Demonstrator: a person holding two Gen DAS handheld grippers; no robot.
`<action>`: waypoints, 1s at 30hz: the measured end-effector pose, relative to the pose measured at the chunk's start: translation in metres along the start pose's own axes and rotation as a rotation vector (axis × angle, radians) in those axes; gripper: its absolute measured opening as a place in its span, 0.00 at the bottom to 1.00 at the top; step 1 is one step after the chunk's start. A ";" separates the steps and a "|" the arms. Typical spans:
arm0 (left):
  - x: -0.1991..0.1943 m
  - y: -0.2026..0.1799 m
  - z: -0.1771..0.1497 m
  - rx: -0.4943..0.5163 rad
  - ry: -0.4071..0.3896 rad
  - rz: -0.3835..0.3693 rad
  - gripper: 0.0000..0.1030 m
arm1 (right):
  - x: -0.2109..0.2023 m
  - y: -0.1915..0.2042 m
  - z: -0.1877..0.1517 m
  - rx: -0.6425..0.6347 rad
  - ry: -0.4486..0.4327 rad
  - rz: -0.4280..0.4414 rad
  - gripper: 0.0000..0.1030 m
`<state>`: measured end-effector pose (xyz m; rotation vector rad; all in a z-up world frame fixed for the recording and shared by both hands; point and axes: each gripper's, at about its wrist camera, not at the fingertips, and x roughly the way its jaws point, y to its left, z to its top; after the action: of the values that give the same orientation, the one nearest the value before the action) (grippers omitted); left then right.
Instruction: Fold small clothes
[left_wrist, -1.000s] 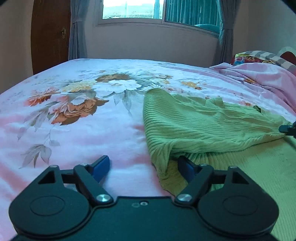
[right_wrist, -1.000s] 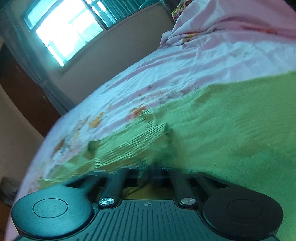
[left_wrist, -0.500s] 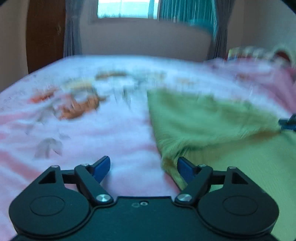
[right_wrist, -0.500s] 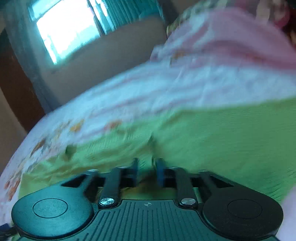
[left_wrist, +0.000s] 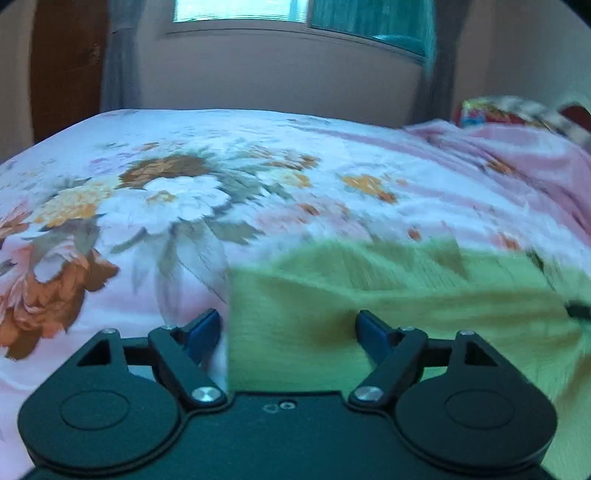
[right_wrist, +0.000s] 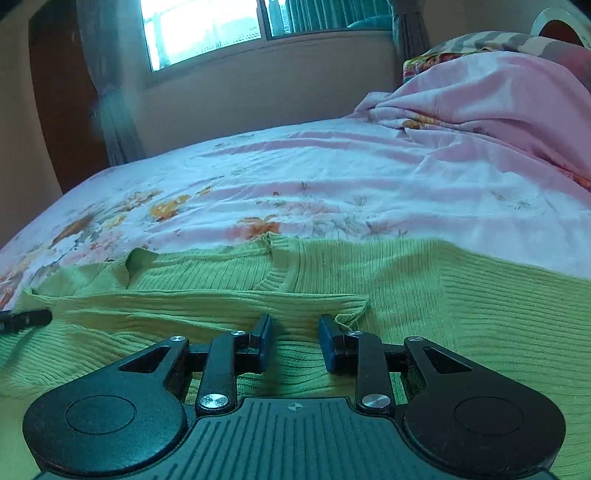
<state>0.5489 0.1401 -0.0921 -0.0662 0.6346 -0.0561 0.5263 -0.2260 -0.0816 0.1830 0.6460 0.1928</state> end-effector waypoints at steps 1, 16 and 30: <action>-0.007 0.001 0.003 0.010 -0.036 0.026 0.75 | -0.003 0.001 0.000 -0.006 -0.009 -0.005 0.28; -0.070 0.027 -0.059 0.072 0.033 0.082 0.86 | -0.040 -0.005 -0.023 -0.025 0.021 -0.022 0.28; -0.123 0.050 -0.099 -0.064 -0.006 0.027 0.98 | -0.221 -0.252 -0.070 0.639 -0.341 -0.207 0.85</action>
<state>0.3927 0.1940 -0.1025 -0.1192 0.6308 -0.0093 0.3410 -0.5133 -0.0656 0.7431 0.3637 -0.2493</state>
